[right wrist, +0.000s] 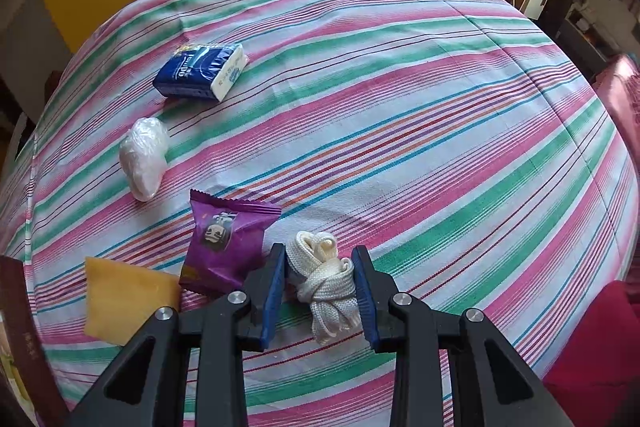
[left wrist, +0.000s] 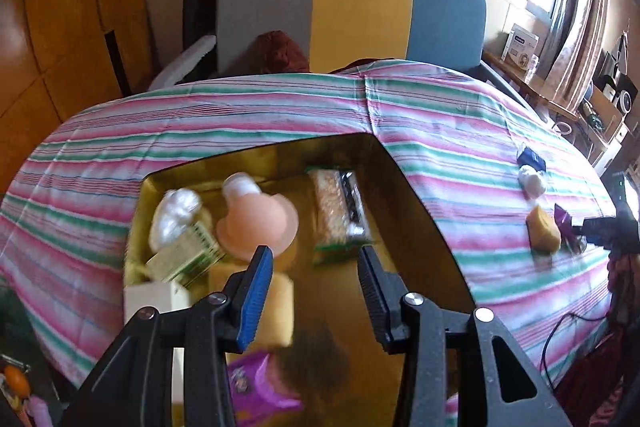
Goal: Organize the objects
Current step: 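Carry the cracker bar into the tray and open the left gripper, then carry the white rope bundle into the tray and open the right gripper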
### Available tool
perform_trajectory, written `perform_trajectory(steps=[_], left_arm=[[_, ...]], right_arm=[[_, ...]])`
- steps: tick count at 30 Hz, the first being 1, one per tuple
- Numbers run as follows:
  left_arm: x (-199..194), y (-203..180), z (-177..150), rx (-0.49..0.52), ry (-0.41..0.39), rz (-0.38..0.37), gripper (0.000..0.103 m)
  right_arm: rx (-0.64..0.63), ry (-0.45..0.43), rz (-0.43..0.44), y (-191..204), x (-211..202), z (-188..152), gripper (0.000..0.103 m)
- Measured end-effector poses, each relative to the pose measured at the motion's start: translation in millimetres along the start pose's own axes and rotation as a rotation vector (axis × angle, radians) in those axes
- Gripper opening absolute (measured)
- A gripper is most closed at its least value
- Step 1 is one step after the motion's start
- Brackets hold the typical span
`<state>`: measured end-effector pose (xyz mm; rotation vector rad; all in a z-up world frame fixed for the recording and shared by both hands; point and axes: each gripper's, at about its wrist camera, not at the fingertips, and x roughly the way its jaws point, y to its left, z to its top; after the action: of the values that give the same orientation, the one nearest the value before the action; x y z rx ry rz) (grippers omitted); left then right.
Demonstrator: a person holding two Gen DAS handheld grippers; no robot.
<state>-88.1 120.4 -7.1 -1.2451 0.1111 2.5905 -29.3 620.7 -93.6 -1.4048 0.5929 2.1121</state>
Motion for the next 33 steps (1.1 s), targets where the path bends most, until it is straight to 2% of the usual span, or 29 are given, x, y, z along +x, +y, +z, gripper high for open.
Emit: perform_trajectory(steps=[7, 13, 18, 23, 25, 28, 33], left_arm=[[-16.8, 10.9, -23.0, 0.001, -0.014, 0.020, 0.044], [-22.1, 18.2, -34.4, -0.022, -0.015, 0.018, 0.044], [-25.0, 24.1, -41.0, -0.034, -0.015, 0.021, 0.044], [-28.4, 37.4, -45.7, -0.054, -0.011, 0.028, 0.044], [-30.7, 46.6, -48.0, -0.067, -0.012, 0.036, 0.044], [-35.1, 61.8, -51.2, -0.093, -0.011, 0.054, 0.044], [-46.1, 90.6, -59.3, -0.162, -0.024, 0.081, 0.044]], right_arm=[[0.033, -0.040, 0.003, -5.9, -8.6, 1.3, 0.032], [0.055, -0.137, 0.046, -6.3, -27.9, 4.3, 0.032], [-0.009, -0.184, 0.094, 9.0, -38.6, 3.4, 0.032], [-0.151, -0.211, 0.140, 44.8, -60.9, -9.1, 0.032], [-0.199, -0.214, 0.183, 62.2, -73.9, -17.8, 0.032], [-0.323, -0.226, 0.260, 104.4, -99.2, -35.7, 0.032], [-0.576, -0.249, 0.433, 199.1, -145.8, -84.3, 0.032]])
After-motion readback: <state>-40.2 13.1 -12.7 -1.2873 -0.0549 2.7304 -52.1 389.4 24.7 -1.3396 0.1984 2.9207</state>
